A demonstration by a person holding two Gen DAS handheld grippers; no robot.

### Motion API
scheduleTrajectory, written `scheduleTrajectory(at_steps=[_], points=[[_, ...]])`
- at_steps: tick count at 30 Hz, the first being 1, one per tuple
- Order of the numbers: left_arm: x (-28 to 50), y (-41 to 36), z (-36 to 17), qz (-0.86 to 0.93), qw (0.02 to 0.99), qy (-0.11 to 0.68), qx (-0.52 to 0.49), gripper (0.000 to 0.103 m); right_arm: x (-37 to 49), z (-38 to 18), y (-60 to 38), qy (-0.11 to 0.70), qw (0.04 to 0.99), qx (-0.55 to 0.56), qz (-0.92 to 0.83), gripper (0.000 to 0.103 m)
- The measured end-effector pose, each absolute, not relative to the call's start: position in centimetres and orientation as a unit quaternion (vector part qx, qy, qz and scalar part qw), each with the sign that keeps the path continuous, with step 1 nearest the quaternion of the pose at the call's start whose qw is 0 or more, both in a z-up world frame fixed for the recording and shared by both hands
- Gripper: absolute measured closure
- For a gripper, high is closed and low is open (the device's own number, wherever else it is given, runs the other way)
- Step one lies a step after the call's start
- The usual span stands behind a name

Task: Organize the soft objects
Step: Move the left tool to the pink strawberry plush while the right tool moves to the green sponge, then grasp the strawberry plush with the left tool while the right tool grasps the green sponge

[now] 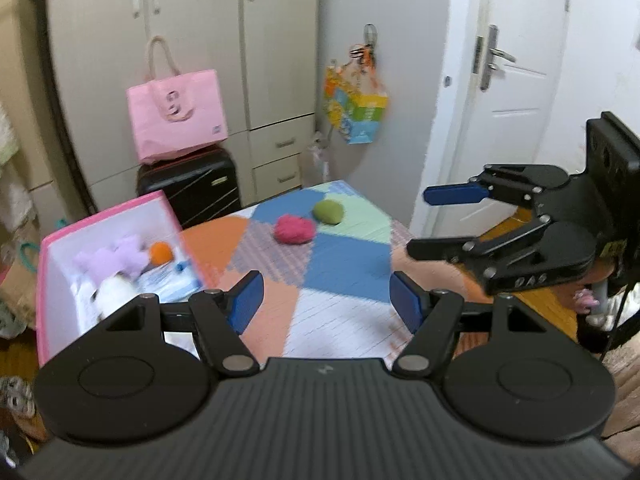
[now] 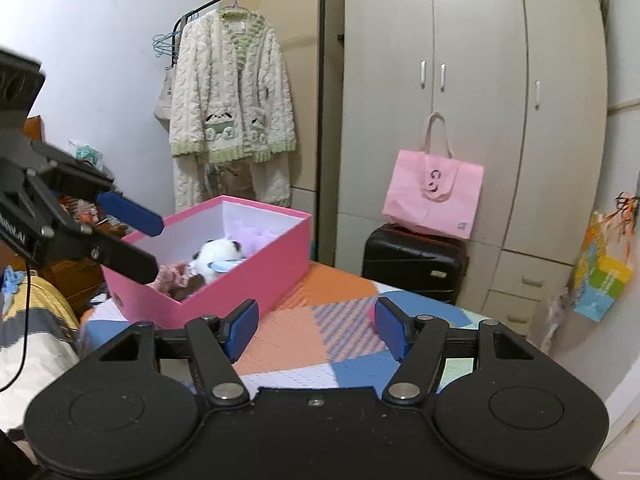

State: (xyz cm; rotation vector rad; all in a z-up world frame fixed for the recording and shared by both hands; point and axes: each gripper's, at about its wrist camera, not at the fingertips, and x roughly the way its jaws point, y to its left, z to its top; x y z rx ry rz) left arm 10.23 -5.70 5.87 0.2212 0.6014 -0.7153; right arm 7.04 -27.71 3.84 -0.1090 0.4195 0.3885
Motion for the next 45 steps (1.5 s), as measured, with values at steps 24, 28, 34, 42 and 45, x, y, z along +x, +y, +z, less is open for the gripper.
scheduleTrajectory(at_steps=[24,28,34,42,45], points=[[19.9,-15.8,-3.9,-0.260,0.932,0.241,0.076,0.034,17.1,-0.6,-35.7,0.216,0.963,-0.050,0.152,0.032],[22.1,-17.0,-5.6,-0.247,0.932,0.261,0.057,0.034,19.3,-2.6,-36.1,0.229,0.957,-0.049,0.171,0.032],[26.2,-19.0,-8.3,-0.221,0.929,0.296,0.013,0.035,23.4,-6.2,-37.2,0.249,0.950,-0.039,0.186,0.033],[28.9,-19.2,-10.8,-0.191,0.926,0.325,-0.014,0.036,26.8,-9.1,-38.5,0.275,0.938,-0.005,0.212,0.033],[29.2,-19.4,-11.3,-0.192,0.927,0.323,-0.012,0.037,27.6,-10.0,-38.4,0.286,0.933,-0.001,0.219,0.033]])
